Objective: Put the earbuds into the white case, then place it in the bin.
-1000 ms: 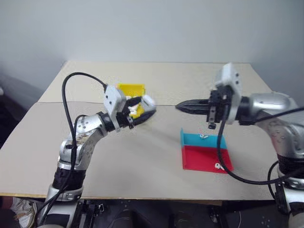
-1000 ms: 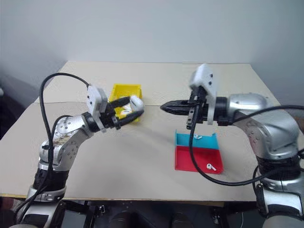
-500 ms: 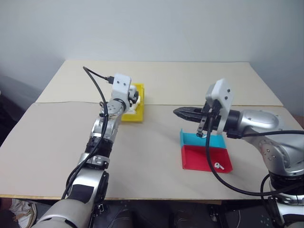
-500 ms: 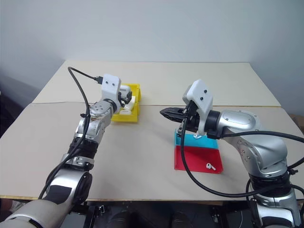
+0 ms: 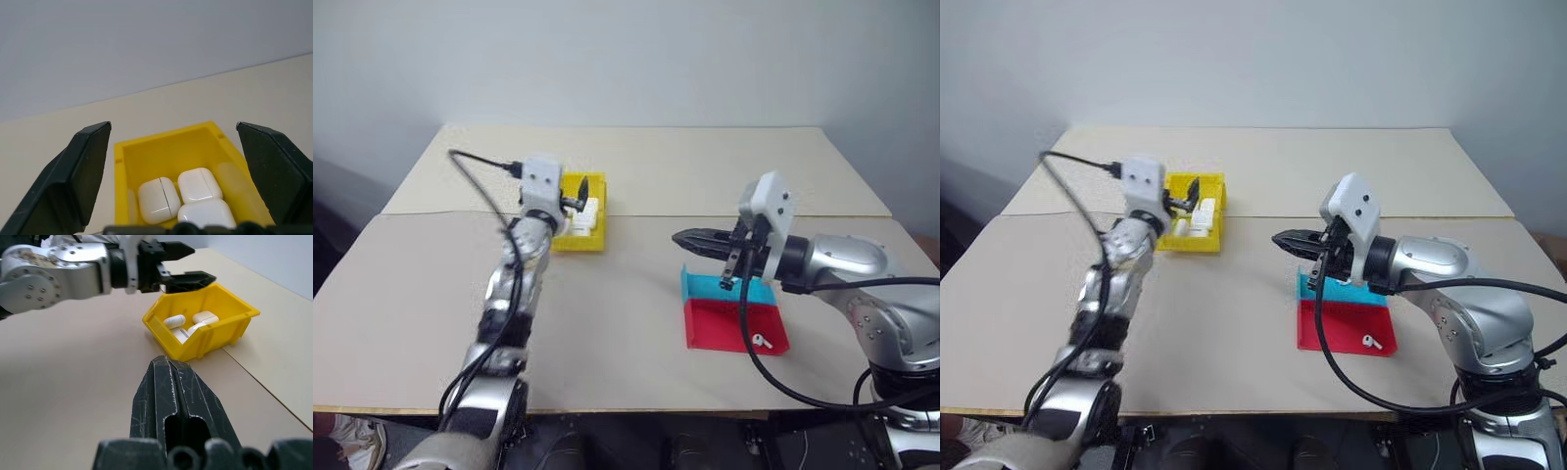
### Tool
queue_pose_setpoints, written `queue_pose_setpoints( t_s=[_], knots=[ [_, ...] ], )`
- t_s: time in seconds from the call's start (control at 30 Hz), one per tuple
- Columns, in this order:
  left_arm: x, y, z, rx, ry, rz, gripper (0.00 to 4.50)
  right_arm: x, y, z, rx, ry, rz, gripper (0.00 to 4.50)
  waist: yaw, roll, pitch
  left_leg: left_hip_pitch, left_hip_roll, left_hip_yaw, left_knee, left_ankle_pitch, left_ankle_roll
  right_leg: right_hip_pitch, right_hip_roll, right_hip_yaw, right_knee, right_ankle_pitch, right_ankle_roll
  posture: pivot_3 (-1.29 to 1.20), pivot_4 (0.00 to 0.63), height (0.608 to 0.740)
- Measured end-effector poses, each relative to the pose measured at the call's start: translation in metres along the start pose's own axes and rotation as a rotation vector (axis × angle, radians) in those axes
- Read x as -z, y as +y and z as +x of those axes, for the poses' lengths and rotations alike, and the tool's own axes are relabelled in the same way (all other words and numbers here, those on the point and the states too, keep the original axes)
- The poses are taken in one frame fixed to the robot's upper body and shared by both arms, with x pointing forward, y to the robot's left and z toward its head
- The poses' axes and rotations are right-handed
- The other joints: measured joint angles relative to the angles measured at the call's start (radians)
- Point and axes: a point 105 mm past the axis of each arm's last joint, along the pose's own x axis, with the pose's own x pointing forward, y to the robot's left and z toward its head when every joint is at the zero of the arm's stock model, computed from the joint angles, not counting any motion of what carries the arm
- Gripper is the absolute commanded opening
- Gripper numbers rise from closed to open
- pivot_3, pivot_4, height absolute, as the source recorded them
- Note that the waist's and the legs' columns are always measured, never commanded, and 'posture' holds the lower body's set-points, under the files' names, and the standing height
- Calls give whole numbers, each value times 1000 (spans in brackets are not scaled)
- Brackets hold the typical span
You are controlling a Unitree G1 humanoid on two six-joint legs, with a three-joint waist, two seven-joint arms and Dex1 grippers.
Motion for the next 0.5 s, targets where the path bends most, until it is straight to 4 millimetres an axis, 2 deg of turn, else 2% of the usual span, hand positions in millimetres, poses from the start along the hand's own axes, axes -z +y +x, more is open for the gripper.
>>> queue_pose_setpoints(
  t_s=[0.07,0.13,0.2,0.3,0.43,0.5],
  knots=[
    [-4,8,-24,74,1,16,4493,9,1,-3,2,9,2,0,-2,0,0,1,0,0,0,0,0,0,0,0,0,0,0,0,150,740],
    [-10,14,-59,193,20,49,4493,19,4,-6,-11,22,11,0,-7,0,0,2,1,0,-1,-1,1,1,0,0,0,0,0,0,150,740],
    [-14,13,-90,304,59,78,4493,27,7,-9,-35,39,20,0,-8,0,0,2,1,0,-1,-1,2,1,0,1,0,0,0,0,150,740],
    [-20,1,-143,504,129,73,4493,35,13,-21,-96,72,11,0,-3,0,0,5,1,-1,-3,-2,3,2,-1,1,-1,-1,0,0,150,740],
    [-36,-6,-177,605,146,32,4493,43,20,-29,-144,91,-5,0,6,0,0,7,0,-1,-4,-2,3,4,-1,1,0,-1,0,0,150,740],
    [-37,-8,-187,629,163,31,4493,49,20,-33,-151,111,-11,0,7,0,0,8,0,-1,-5,-2,3,4,0,1,0,-1,-1,0,150,740]
  ],
)
